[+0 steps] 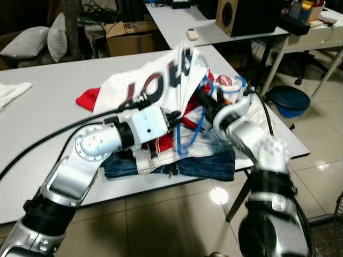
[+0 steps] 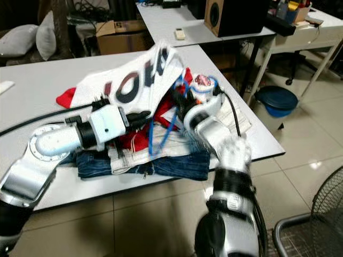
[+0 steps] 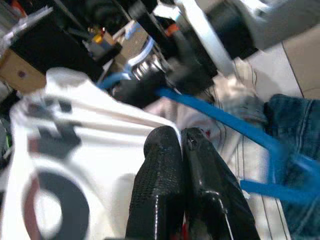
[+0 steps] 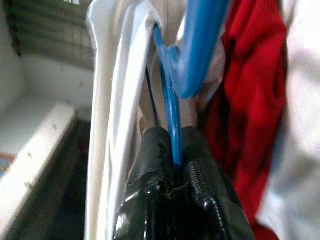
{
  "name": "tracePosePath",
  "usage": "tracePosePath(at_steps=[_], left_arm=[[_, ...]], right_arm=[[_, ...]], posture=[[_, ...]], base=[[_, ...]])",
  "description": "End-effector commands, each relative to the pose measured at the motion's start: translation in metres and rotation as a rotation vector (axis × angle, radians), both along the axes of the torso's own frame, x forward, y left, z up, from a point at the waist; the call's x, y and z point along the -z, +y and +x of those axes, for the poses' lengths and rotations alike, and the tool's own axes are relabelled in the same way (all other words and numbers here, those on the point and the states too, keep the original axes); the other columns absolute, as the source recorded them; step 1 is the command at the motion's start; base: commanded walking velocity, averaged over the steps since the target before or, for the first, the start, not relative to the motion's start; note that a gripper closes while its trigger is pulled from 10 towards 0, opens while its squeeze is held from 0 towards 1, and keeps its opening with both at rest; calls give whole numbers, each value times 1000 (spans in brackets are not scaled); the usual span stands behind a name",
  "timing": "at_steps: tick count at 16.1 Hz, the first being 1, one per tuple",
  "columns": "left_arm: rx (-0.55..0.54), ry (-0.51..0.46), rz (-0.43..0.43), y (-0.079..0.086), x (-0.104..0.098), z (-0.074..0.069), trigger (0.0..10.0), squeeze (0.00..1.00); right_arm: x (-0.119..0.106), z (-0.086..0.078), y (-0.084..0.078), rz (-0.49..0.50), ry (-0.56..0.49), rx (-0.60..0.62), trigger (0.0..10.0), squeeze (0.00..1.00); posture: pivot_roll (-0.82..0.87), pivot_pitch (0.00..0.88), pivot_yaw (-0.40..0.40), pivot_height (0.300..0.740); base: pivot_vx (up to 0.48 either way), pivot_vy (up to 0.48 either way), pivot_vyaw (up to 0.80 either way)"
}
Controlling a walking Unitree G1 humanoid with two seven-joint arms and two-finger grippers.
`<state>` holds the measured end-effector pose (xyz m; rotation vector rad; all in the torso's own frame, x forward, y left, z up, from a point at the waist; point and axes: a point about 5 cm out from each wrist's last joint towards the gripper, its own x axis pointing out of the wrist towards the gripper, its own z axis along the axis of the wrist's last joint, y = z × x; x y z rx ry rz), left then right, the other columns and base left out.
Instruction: Hang hanger
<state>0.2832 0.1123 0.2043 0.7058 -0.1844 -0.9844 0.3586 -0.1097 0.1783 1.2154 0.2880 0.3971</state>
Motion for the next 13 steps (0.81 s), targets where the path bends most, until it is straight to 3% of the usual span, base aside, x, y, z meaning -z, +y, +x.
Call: tracePosePath(at_steps=[1,5,9,13], left_arm=[[41,40,21,-1,4,-5,0,0],[54,136,21,-2,15,-10,0,0],[-152,97,-23,6,26,14,0,0],[-187,158,-135,10,19,20,0,0]], right_arm=[[-14,10,-15,81,-33,129,10000,0],[-27,24,-12,158,-48,177,10000,0],[-40,25,0,278,-113,108,10000,0],[-54,19,-2,408,-240,86,10000,0]], posture=[[15,0,46,740],[24,0,45,740],[29,0,42,740],[42,0,41,740]], base=[[0,0,0],[0,0,0],[0,0,0],[0,0,0]])
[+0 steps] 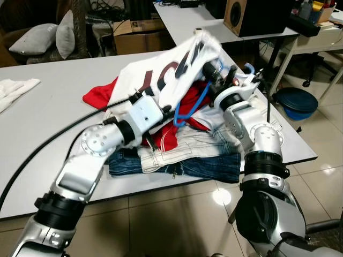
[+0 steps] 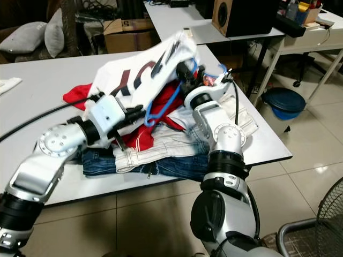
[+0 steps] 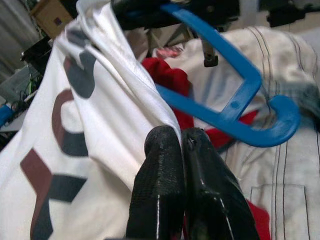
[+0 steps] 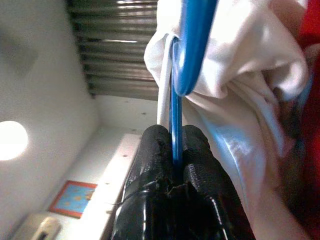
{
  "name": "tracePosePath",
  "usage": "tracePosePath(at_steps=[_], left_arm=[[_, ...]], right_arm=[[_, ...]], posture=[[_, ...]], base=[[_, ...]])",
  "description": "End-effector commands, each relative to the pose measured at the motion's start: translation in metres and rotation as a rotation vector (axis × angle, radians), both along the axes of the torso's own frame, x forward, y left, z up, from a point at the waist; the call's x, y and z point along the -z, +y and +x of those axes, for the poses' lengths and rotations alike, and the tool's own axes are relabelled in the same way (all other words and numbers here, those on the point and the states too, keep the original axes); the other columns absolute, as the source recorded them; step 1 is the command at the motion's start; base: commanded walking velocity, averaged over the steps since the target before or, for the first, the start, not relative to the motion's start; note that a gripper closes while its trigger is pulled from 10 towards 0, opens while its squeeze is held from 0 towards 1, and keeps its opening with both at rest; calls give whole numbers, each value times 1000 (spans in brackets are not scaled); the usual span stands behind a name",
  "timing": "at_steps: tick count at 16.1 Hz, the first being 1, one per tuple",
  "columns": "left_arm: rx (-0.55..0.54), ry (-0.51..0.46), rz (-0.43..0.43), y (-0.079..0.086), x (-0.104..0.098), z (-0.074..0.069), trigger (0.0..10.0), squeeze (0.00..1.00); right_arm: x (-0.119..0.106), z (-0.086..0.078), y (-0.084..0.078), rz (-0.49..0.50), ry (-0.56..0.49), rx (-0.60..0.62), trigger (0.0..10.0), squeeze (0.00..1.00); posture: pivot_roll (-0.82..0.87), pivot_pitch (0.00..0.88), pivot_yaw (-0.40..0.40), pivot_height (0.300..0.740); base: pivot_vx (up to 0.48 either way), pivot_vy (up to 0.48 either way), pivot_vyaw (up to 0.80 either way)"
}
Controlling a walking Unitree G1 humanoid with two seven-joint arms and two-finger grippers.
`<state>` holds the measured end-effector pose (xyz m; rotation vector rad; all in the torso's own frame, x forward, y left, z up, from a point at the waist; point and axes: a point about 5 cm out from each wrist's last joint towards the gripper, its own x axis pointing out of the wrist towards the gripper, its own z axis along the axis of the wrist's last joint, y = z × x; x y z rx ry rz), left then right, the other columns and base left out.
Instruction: Hang hanger
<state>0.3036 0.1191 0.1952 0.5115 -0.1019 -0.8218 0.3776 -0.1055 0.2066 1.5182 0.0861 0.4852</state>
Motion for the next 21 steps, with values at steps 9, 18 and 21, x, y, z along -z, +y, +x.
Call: tracePosePath(at_steps=[9,18,21], left_arm=[[276,355,-135,-9,12,-40,0,0],[312,305,-102,-21,-2,-44,0,0],[323,302,-90,-24,-3,-45,0,0]], right_arm=[[-23,7,-15,78,-90,137,10000,0],[-3,17,-17,-16,83,255,10000,0],[-4,21,-18,8,105,297,10000,0]], posture=[[61,0,41,740],[62,0,35,740],[63,0,35,740]], base=[[0,0,0],[0,0,0],[0,0,0]])
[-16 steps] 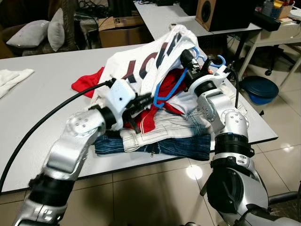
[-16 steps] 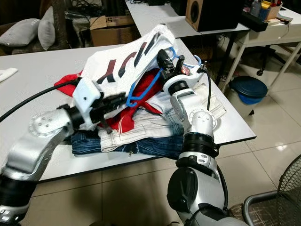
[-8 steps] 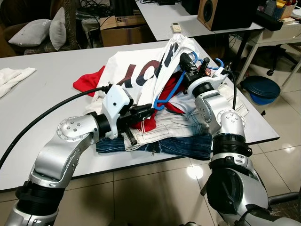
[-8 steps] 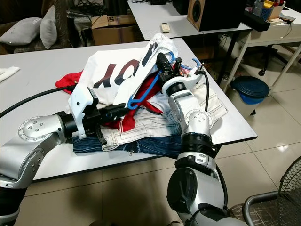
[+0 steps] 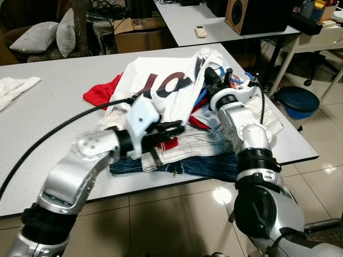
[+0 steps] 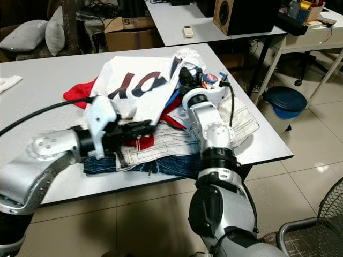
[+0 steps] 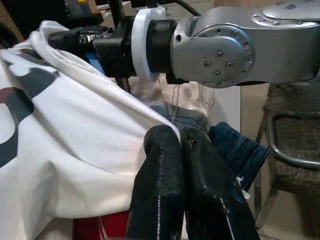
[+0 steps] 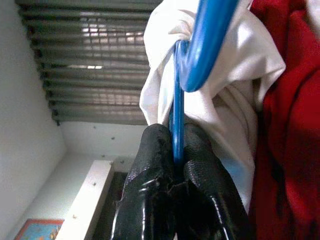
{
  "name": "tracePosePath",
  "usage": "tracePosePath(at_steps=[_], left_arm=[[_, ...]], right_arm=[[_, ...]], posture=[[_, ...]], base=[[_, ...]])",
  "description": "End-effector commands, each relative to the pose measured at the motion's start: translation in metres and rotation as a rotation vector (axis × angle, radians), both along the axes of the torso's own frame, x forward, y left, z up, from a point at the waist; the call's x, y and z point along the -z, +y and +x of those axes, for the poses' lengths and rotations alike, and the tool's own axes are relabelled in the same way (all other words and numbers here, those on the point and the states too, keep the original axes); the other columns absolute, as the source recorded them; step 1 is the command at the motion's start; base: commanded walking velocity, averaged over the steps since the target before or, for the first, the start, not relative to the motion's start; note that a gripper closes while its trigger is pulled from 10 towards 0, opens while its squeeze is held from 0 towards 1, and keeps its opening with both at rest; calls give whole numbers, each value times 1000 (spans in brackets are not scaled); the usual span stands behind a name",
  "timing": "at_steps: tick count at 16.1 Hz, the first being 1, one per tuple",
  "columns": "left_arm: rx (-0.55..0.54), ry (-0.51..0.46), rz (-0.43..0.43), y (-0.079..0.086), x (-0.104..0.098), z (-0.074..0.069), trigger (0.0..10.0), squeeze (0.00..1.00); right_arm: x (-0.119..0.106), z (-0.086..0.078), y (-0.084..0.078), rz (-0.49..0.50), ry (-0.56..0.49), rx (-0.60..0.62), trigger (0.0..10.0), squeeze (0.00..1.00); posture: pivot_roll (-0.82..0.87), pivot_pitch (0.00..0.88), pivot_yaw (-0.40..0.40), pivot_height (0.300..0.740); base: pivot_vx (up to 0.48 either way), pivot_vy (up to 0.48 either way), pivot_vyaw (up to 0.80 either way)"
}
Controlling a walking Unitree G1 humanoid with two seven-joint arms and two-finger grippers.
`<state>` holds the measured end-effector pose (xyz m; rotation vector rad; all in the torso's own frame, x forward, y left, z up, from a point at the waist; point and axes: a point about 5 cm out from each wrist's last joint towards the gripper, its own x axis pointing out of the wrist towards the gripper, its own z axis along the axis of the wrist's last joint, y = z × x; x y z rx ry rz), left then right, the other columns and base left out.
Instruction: Hang hanger
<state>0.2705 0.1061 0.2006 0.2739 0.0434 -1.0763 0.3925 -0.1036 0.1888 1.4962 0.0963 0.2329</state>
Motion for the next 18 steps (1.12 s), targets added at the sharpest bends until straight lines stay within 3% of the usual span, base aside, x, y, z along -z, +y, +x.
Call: tracePosePath(at_steps=[1,5,8,10,11,13,14,15,16,18], left_arm=[[120,19,30,-11,3,-12,0,0],[121,-2,-3,-18,-4,-11,0,0],[22,-95,-55,-30,-18,8,0,0],[-105,-158,-88,-23,-29,24,0,0],[-138,-167,-116,-19,-37,28,0,0],[-176,-187,-90,-12,-41,31,0,0],[-228,-200,-60,-7,-39,35,1216,0],[-232,-186,-62,-5,-37,35,1490,0],[-196,-173,-48,-7,-34,32,2706,0],[-89,-127,-40,-17,-28,20,10000,0]], right_arm=[[-23,7,-22,68,-50,159,10000,0],[-24,10,-17,56,-41,162,10000,0],[-18,-1,22,-71,-49,6,10000,0],[-14,-11,30,-130,-55,-59,10000,0],[-11,-18,29,-142,-50,-74,10000,0],[-8,-27,21,-147,-44,-67,10000,0],[-8,-32,17,-151,-45,-65,10000,0],[-8,-37,13,-161,-45,-62,10000,0],[-8,-41,10,-173,-42,-59,10000,0],[-8,-45,6,-186,-38,-59,10000,0]], posture=[[63,0,34,740],[66,0,29,740],[65,0,27,740],[60,0,26,740],[57,0,27,740],[50,0,31,740],[42,0,36,740],[39,0,38,740],[36,0,40,740],[33,0,42,740]], base=[[0,0,0],[0,0,0],[0,0,0],[0,0,0],[0,0,0],[0,0,0],[0,0,0],[0,0,0],[0,0,0],[0,0,0]])
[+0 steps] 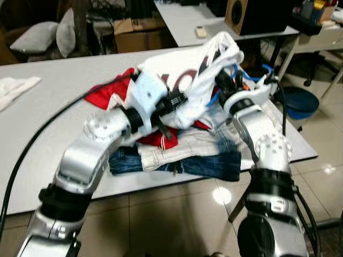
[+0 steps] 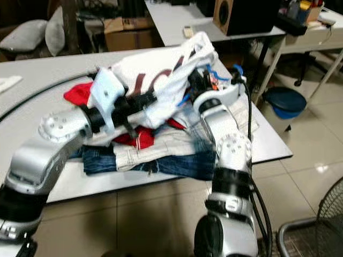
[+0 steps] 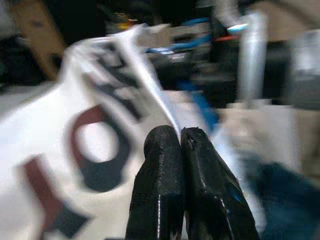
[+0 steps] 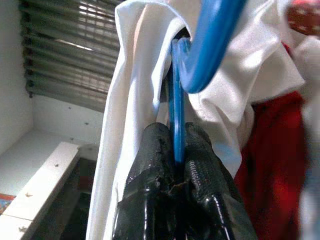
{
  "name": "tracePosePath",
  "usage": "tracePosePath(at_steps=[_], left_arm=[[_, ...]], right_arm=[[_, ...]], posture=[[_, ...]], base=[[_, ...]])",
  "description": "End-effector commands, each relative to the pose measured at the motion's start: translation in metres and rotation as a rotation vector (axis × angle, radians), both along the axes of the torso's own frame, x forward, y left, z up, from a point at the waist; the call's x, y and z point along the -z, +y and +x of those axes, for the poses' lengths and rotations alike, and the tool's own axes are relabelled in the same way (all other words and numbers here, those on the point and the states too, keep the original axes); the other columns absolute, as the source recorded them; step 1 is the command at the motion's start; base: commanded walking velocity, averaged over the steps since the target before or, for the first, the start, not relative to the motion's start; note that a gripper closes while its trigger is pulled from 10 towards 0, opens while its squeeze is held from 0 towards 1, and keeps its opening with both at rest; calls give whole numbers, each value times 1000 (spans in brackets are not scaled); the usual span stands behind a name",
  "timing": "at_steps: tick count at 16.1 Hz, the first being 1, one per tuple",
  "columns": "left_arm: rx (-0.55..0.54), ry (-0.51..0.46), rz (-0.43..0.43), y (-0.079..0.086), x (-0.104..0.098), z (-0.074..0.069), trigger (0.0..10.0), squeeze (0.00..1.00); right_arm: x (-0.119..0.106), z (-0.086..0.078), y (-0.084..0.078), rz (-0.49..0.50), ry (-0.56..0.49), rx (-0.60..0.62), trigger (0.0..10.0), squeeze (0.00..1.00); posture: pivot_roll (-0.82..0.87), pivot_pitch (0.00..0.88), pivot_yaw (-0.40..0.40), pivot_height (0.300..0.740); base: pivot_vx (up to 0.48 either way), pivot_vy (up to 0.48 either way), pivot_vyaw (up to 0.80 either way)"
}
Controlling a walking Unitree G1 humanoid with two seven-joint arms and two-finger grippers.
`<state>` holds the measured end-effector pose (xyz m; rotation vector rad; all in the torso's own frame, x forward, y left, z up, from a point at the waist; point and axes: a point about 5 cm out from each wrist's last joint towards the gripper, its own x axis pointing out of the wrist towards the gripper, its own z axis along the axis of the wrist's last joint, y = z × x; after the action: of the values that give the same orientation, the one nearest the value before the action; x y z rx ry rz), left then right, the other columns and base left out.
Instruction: Hang hanger
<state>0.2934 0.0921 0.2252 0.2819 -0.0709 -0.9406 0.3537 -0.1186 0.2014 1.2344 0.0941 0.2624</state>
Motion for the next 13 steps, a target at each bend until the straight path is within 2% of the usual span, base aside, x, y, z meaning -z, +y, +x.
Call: tracePosePath(at_steps=[1,2,3,4,5,6,7,8,9,11,12,13], left_arm=[[72,25,-35,-9,-5,-8,10000,0],[77,34,-50,-10,-5,-8,10000,0],[116,65,-126,-16,-13,-12,10000,1000],[137,78,-174,-17,-19,-14,10000,1000],[135,83,-185,-11,-23,-13,10000,1000],[132,81,-178,-7,-23,-13,10000,1000],[98,93,-156,7,-23,-12,10000,1000],[84,95,-146,11,-23,-12,10000,1000],[27,82,-130,23,-23,-10,10000,1000],[-153,21,-96,53,-26,0,10000,961],[-243,-4,-92,65,-28,5,10000,0],[-373,-35,-98,81,-32,10,10000,0]], right_arm=[[4,-7,21,60,19,-51,10000,0],[4,-8,21,56,20,-54,10000,0],[5,-9,22,16,21,-56,10000,0],[5,-9,21,-23,20,-53,10000,0],[6,-10,19,-61,15,-48,10000,0],[6,-10,17,-76,11,-45,10000,0],[5,-9,10,-93,4,-31,10000,0],[4,-9,7,-95,0,-28,10000,0],[0,-8,2,-112,-16,-20,10000,0],[-10,-9,1,-246,-93,-68,10000,0],[-18,-13,5,-329,-154,-112,10000,0],[-26,-20,13,-475,-236,-180,10000,0]], posture=[[32,0,44,740],[32,0,44,740],[32,0,45,740],[34,0,43,740],[37,0,42,740],[37,0,42,740],[37,0,45,740],[36,0,45,740],[36,0,46,740],[43,0,40,740],[48,0,35,740],[57,0,22,740]], base=[[0,0,0],[0,0,0],[0,0,0],[0,0,0],[0,0,0],[0,0,0],[0,0,0],[0,0,0],[0,0,0],[0,0,400],[0,0,800],[0,0,800]])
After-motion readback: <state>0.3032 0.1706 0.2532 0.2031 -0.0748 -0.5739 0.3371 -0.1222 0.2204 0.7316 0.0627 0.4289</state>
